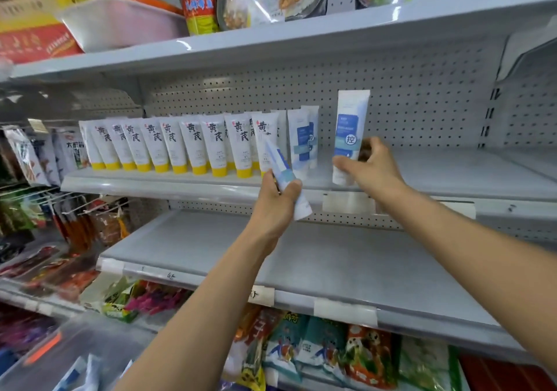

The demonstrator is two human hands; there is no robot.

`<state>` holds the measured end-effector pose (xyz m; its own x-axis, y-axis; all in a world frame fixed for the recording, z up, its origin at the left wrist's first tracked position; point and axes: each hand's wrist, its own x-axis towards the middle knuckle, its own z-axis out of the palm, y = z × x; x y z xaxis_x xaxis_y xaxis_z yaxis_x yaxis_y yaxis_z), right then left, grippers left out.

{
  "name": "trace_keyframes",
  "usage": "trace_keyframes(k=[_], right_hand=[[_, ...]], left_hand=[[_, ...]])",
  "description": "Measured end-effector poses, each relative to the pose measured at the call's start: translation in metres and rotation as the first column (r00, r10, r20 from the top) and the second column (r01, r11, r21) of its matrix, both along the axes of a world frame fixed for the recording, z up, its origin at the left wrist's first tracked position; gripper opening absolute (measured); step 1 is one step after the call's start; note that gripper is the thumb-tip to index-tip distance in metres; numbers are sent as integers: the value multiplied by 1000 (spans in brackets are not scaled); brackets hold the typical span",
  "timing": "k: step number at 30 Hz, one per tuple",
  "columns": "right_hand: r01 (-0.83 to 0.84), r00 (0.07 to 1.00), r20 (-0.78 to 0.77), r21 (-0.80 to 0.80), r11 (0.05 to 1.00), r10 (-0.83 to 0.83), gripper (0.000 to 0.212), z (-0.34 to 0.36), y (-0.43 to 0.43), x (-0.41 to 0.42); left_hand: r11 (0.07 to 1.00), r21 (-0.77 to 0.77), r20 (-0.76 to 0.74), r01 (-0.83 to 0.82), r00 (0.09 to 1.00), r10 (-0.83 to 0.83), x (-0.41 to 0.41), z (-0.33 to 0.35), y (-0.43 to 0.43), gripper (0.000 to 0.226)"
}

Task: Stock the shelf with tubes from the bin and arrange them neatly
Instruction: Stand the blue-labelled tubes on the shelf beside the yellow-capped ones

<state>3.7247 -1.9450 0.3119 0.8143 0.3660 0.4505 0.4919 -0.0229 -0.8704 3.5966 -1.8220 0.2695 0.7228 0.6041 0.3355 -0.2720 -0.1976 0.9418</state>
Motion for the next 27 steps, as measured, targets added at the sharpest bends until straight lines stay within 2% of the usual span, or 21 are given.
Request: trace_keyframes(k=[5, 8, 12, 19, 27], right_hand=[[156, 986, 74, -139, 978, -147, 50, 9, 24, 49], [203, 976, 128, -270, 941, -174, 53, 7, 38, 71], [206, 971, 191, -347, 915, -147, 49, 1, 52, 94], [204, 969, 211, -398, 894, -127, 47, 2, 76, 120], [156, 982, 157, -374, 914, -103, 47, -1, 87, 138]], left_hand=[[980, 162, 39, -119, 993, 114, 28, 13, 18, 49], [976, 171, 72, -138, 989, 127, 40, 14, 28, 52], [982, 162, 69, -95, 994, 85, 50, 13, 41, 51], [989, 132, 80, -59, 996, 49, 62, 13, 58, 51], [991, 130, 96, -34, 995, 21, 67, 15, 63, 52]])
